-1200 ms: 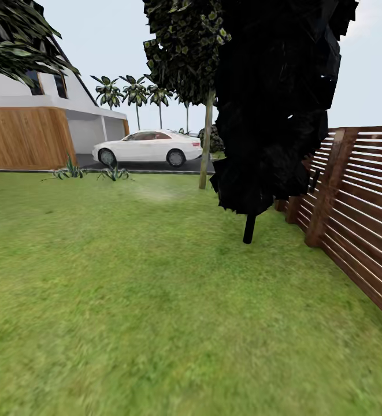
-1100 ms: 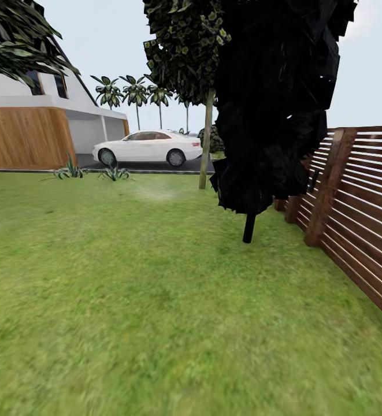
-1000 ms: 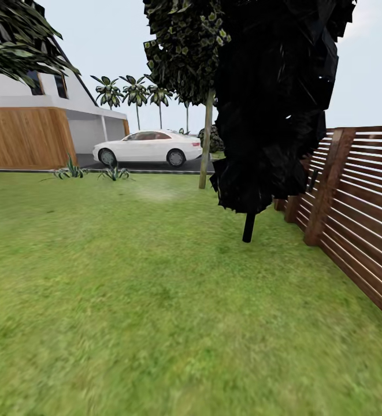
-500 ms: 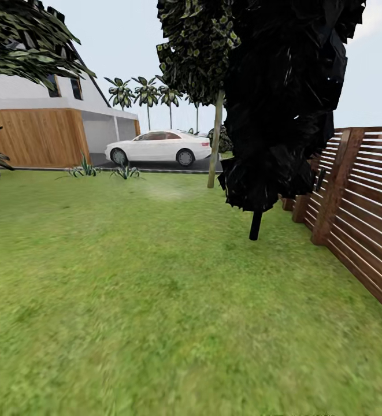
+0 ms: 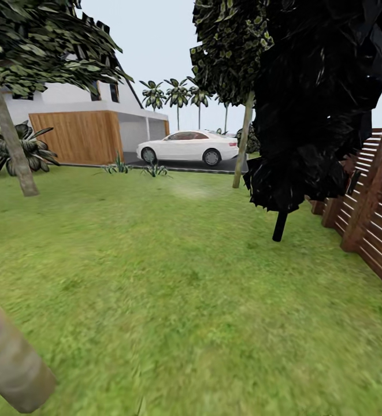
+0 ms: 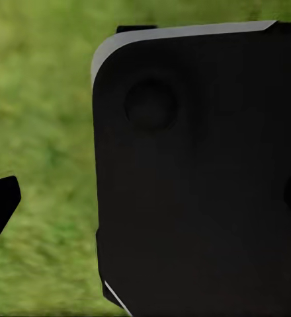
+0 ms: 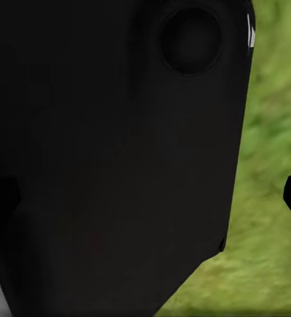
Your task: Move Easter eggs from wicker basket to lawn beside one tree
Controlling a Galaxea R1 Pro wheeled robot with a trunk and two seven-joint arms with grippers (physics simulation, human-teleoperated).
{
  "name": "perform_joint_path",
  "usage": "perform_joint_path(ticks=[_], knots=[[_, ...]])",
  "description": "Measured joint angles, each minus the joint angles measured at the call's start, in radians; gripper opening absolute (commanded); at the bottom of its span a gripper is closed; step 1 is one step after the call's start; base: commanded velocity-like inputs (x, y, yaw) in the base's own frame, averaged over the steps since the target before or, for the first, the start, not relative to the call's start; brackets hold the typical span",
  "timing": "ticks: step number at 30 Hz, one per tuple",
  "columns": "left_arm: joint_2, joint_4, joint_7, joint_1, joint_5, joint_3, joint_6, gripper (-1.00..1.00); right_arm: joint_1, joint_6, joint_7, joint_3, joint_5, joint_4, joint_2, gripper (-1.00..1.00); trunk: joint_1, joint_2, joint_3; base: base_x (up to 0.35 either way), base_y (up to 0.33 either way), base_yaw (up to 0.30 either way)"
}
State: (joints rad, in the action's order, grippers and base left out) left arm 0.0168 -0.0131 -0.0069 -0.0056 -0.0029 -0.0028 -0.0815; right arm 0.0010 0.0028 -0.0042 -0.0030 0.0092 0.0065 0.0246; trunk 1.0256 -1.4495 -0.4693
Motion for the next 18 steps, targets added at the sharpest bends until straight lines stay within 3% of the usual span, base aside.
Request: perform_joint_path(ticks=[9,18], knots=[[0.0,0.0,0.0,0.0,0.0,0.0,-0.001,1.0,0.0,0.0,0.0,0.0,0.0,0.0,0.003,1.0,0.0,0.0,0.0,-0.259,-0.005,0.294],[0.0,0.0,0.0,0.0,0.0,0.0,-0.001,1.0,0.0,0.0,0.0,0.0,0.0,0.0,0.004,1.0,-0.001,0.0,0.0,-0.068,0.0,0.294]])
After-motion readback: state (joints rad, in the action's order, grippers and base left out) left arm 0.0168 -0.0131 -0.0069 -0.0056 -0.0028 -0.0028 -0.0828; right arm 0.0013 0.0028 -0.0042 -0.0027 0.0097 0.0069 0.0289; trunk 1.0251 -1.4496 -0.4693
